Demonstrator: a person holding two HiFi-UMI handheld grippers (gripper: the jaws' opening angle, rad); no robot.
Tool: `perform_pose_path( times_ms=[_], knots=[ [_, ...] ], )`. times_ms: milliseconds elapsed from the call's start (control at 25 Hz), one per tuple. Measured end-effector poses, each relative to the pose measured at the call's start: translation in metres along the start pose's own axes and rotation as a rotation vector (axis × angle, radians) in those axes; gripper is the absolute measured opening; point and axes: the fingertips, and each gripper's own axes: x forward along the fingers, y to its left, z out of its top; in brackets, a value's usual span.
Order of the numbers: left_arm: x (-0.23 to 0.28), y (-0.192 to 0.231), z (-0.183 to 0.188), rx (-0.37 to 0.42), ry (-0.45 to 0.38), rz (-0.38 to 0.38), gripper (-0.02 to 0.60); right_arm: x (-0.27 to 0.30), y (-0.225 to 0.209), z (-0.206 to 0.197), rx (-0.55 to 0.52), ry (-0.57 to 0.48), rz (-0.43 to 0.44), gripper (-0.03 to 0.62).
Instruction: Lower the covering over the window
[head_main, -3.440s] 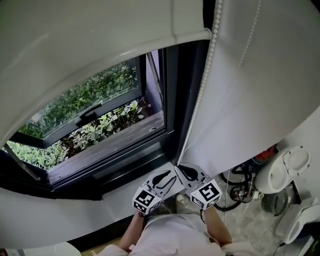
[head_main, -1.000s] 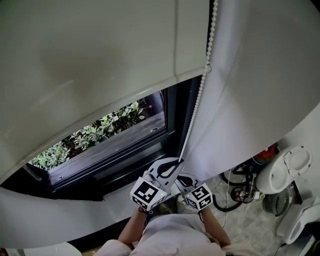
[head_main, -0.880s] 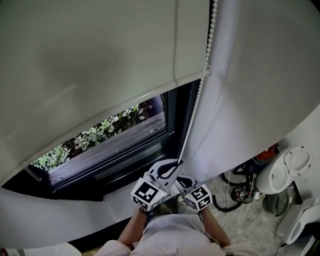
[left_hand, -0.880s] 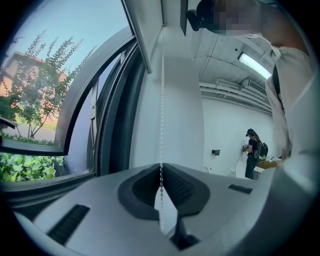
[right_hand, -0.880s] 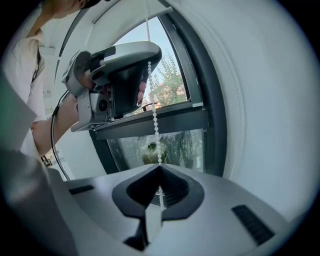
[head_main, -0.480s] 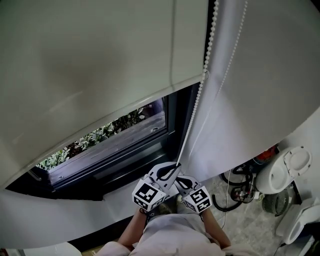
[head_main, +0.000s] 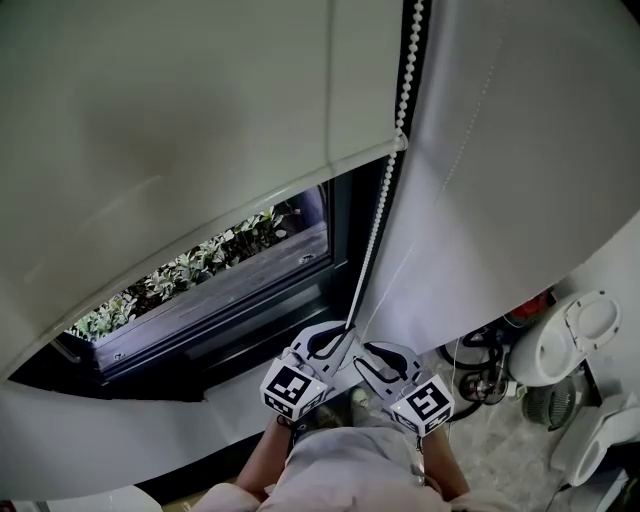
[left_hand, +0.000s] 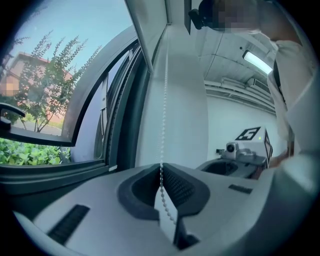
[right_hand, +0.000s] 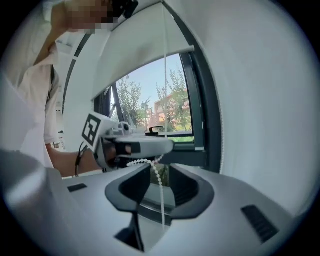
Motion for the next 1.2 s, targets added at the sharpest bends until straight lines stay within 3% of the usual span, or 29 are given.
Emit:
perform_pose_path(
  times_ms=[120, 320, 520, 960, 1080, 1200],
  knots=[
    [0.001, 0.0, 0.0, 0.005, 0.0, 0.0, 0.021, -0.009, 0.002, 0.039, -0.005, -0.085, 0.014, 0.118],
    [0.003, -0.004, 0.0, 0.003, -0.002, -0.006, 0.021, -0.011, 0.01, 0.086, -0.071, -0.134, 0.051, 0.146],
    [0.003, -0.007, 0.0, 0.018, -0.001, -0.01, 0.021, -0.011, -0.003, 0.13, -0.057, -0.247, 0.014, 0.144],
    [0.003, -0.015, 0.001, 0.023, -0.004, -0.022, 0.021, -0.004, -0.021, 0.168, -0.117, -0.28, -0.025, 0.103],
    [0.004, -0.017, 0.003, 0.021, -0.011, -0.025, 0.021, -0.001, -0.021, 0.173, -0.124, -0.296, -0.033, 0.006],
    [0.004, -0.017, 0.002, 0.022, -0.013, -0.023, 0.021, 0.0, -0.018, 0.171, -0.076, -0.341, -0.017, -0.003]
  ],
)
